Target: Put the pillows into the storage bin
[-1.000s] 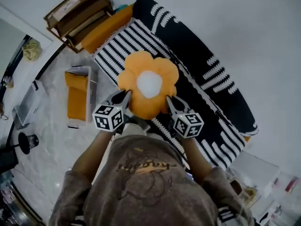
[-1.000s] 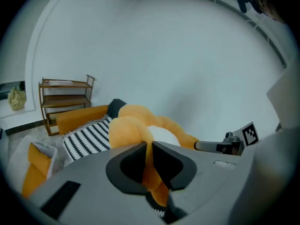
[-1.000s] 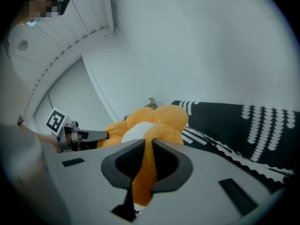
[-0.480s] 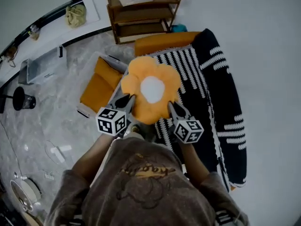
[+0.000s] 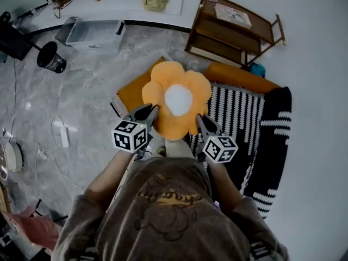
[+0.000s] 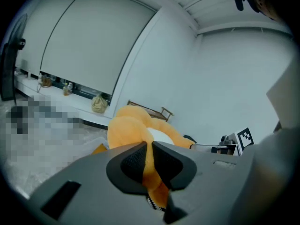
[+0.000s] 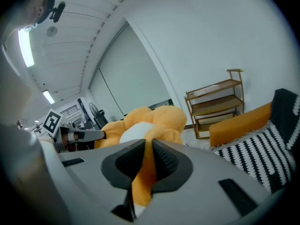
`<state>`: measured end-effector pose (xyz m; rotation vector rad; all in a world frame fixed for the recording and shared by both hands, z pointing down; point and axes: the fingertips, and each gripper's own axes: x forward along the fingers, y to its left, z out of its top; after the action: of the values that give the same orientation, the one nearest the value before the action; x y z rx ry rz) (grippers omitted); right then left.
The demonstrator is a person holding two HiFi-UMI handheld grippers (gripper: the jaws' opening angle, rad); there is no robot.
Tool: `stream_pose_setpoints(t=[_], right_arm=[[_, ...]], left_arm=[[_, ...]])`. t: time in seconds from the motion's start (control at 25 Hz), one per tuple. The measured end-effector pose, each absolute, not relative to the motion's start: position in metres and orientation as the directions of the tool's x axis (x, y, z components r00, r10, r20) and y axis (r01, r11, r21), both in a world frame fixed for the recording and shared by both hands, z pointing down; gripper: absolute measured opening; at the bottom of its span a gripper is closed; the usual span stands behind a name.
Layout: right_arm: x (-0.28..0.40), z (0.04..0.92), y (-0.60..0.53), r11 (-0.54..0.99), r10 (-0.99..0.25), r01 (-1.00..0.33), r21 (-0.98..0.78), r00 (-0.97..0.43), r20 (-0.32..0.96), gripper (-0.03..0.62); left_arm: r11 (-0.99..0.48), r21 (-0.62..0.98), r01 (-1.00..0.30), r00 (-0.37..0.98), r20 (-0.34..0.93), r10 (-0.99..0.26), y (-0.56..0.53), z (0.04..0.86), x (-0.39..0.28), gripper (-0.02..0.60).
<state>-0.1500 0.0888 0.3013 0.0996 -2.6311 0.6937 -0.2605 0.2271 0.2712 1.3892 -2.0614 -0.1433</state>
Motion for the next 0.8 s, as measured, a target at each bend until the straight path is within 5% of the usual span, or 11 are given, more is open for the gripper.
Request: stream_pose_setpoints(t=[0.48, 0.8], right_arm=[[-0.349, 0.331, 0.133, 0.823, 0.485, 0.247, -0.512, -0.774, 0.407, 0.038], [-0.421, 0.377, 0.176, 0.783, 0.602, 0.347, -0.517, -0.633, 0.487, 0.041]], left_arm=[[0.780, 0.410, -0.473, -0.610, 0.487, -0.625, 0.307, 0.293, -0.382, 0.029], [0.850, 0.462, -0.253, -0.679, 0.541, -0.496, 0.357, 0.345, -0.422, 0.029]])
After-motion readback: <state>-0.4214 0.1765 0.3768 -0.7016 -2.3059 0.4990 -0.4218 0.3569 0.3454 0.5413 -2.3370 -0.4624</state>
